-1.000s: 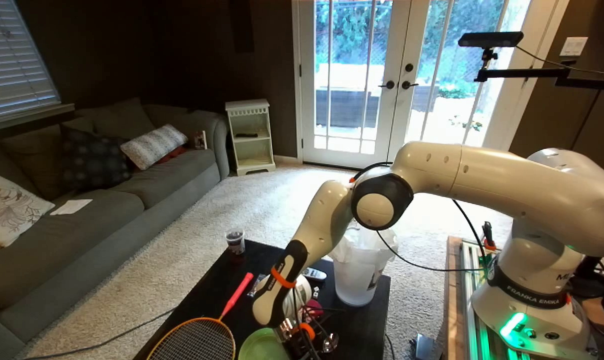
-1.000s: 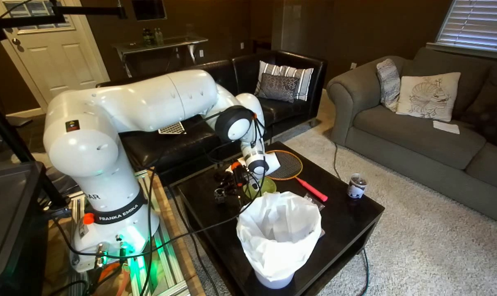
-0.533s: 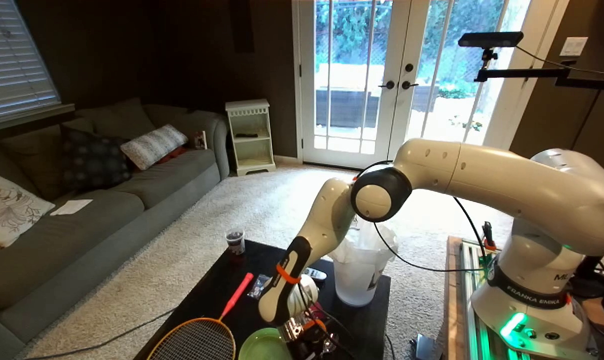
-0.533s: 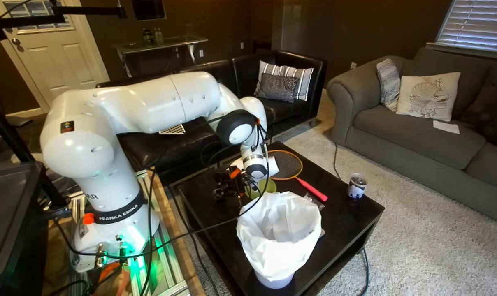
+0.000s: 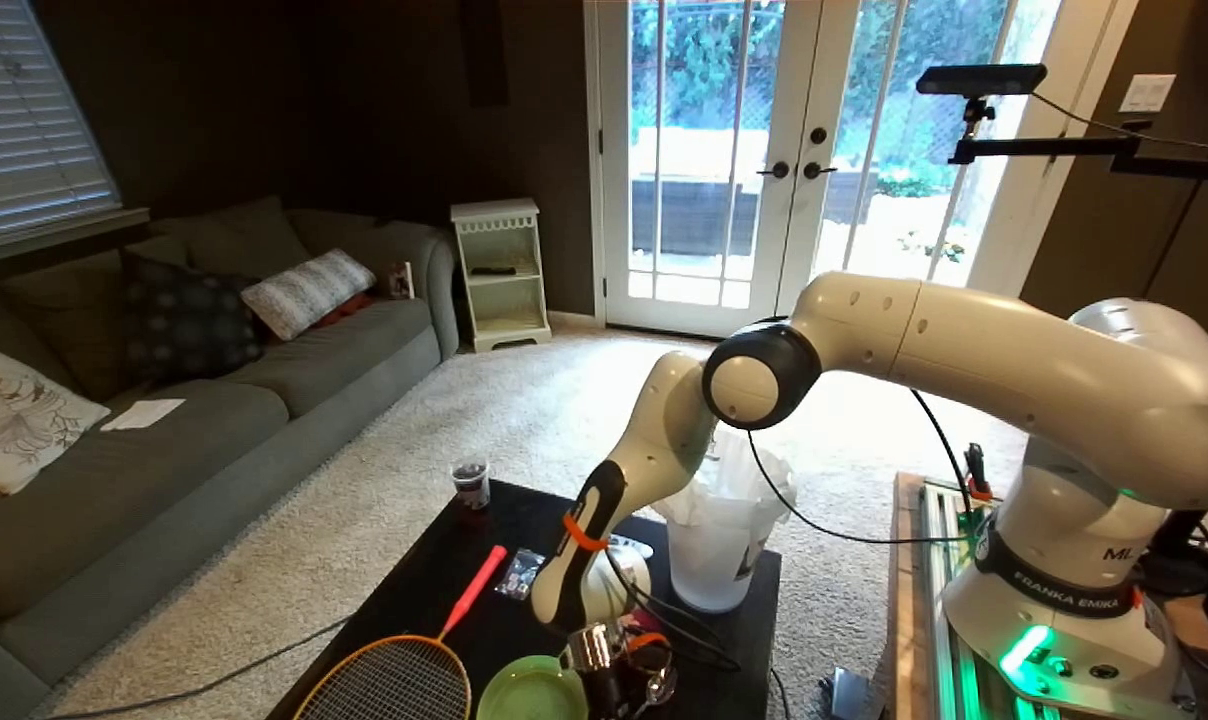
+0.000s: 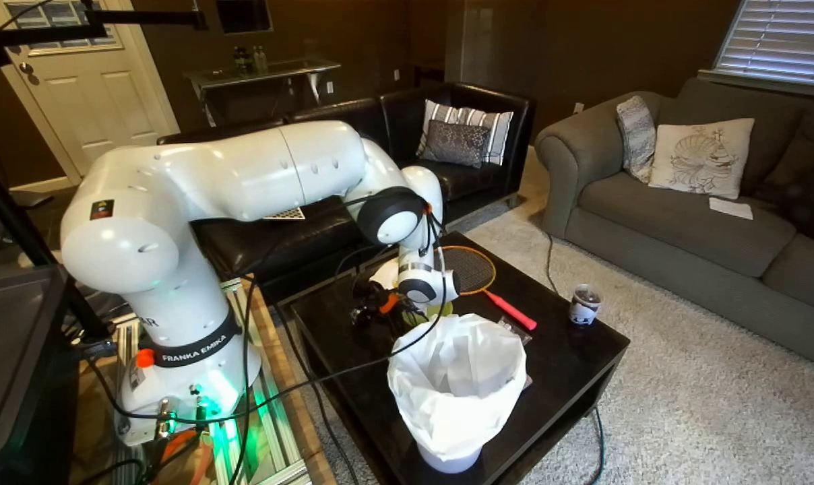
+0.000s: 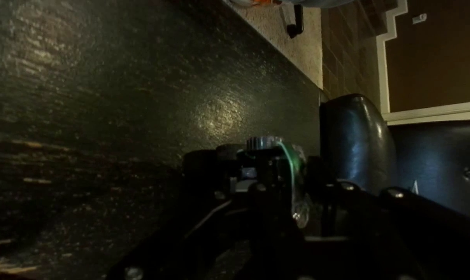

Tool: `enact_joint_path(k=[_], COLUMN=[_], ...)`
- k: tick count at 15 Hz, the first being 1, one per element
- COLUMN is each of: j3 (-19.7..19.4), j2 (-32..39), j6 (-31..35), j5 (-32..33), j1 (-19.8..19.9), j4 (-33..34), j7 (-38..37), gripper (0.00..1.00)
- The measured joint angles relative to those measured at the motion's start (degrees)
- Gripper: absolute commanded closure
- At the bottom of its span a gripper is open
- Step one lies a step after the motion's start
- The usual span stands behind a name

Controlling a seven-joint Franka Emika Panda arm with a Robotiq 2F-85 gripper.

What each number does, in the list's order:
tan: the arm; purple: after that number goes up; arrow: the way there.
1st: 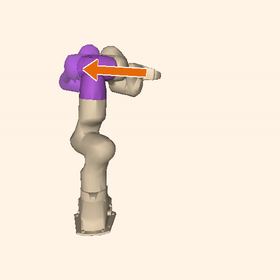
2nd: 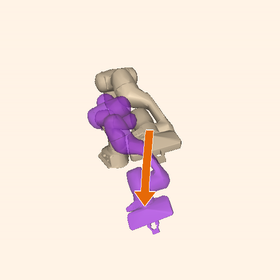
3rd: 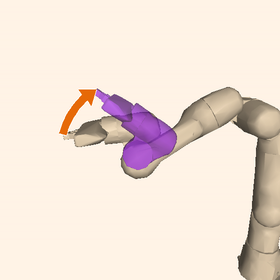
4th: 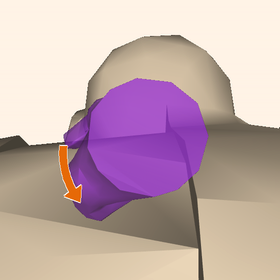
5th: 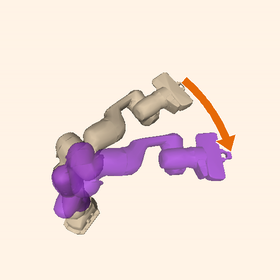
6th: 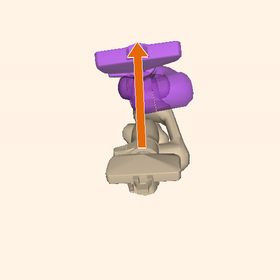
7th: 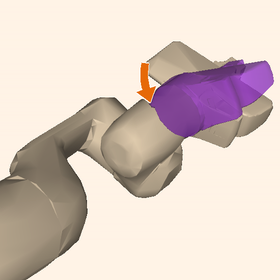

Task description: Flip the toy car

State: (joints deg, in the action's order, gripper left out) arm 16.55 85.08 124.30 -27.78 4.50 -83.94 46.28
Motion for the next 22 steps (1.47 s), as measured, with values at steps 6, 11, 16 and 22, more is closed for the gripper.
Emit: enact_joint_path(k=[6, 11, 16, 22], j3=[-0.63, -0.63, -0.08, 0.53], j2=[0.07, 0.00, -0.01, -3.19], j6=[1.74, 2.64, 5.98, 16.10], j5=[-6.28, -6.28, -5.72, -4.51], j1=[0.82, 0.13, -0.18, -1.94], j4=[-1.09, -1.09, -1.27, -6.34], j7=[12.79, 14.39, 14.40, 12.13], gripper=[0.47, 0.31, 0.01, 0.00])
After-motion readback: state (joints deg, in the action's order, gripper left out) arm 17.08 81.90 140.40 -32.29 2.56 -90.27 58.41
